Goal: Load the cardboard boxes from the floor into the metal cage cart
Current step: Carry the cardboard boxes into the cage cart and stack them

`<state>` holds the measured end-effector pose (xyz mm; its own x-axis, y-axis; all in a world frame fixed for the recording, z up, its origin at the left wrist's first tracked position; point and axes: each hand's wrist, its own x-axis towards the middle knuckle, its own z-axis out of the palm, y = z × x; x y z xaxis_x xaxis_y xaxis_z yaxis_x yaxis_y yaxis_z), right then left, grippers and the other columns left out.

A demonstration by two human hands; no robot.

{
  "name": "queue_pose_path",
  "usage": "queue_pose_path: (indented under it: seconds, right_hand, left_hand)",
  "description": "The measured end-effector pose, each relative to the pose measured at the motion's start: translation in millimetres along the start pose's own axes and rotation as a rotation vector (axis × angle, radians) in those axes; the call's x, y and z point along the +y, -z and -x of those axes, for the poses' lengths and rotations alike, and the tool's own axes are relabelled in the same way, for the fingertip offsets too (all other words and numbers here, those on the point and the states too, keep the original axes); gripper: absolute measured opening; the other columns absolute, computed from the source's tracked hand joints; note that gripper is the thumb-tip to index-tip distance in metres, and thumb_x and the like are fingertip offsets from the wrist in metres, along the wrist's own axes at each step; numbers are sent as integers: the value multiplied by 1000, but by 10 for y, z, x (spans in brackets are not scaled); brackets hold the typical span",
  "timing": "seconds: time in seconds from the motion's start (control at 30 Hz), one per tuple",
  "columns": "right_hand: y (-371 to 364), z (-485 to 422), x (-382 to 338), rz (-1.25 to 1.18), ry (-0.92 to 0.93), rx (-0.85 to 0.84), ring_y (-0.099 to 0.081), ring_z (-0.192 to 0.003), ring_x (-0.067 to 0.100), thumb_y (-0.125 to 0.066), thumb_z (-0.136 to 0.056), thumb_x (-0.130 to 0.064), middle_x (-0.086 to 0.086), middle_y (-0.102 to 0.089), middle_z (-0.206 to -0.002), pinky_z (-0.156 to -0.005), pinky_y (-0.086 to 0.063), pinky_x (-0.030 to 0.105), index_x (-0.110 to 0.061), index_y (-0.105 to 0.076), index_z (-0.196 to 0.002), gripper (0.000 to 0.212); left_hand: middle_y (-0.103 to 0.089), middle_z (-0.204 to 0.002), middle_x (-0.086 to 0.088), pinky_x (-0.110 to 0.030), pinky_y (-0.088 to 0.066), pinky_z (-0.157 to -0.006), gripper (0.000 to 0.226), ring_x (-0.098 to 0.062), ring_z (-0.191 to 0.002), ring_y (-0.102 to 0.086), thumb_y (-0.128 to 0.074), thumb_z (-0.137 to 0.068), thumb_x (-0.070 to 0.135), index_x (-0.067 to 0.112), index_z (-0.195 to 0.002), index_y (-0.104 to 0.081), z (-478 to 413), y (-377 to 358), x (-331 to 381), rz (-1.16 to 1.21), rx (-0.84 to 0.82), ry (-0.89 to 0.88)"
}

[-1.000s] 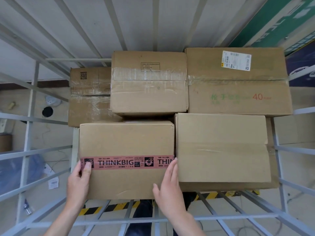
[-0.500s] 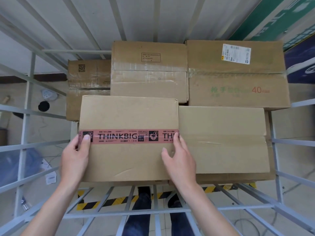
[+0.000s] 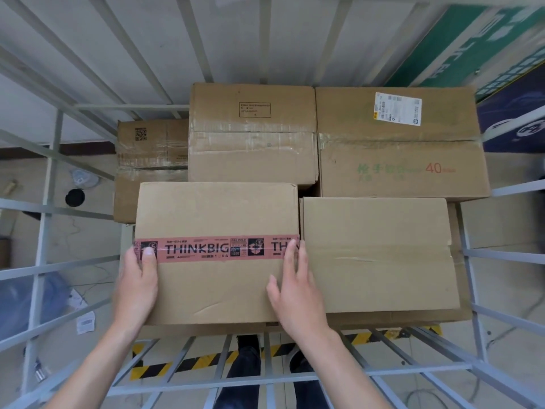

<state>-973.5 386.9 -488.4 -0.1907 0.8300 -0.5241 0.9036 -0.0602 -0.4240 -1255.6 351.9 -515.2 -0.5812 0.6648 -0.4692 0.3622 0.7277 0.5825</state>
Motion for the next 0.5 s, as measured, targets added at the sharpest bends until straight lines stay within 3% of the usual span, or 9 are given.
queue_pose_path:
  seconds: [0.2,0.33,0.5]
  right_hand:
    - [-305,280,166,-31,-40,-121,-57,-121,19,-41,-102,-43,5,15,-165,-71,-53,18,-27,45,-141,96]
    - [-452,487,230,-61,-100,-174,-64,-102,15,-46,-95,-50,2,7,-166,-63,-45,14,-35,46,-139,103]
    - [-500,550,280,-69,-176,-261,-55,-76,4,-46,-95,-52,-2,11,-167,-60,-47,14,-37,50,-133,104]
  left_hand:
    - [-59,-112,6,-42,-41,-80,20,-21,-101,-54,-29,-102,54,45,-116,-40,243,-18,-290,-19,-64,48]
    - [-58,-102,18,-41,-41,-79,12,-17,-96,-53,-31,-102,54,59,-104,-42,462,-7,-516,-62,-40,81]
    - [-62,-114,9,-45,-44,-87,38,-22,-108,-56,-31,-102,55,35,-125,-53,483,-48,-686,-110,-63,131]
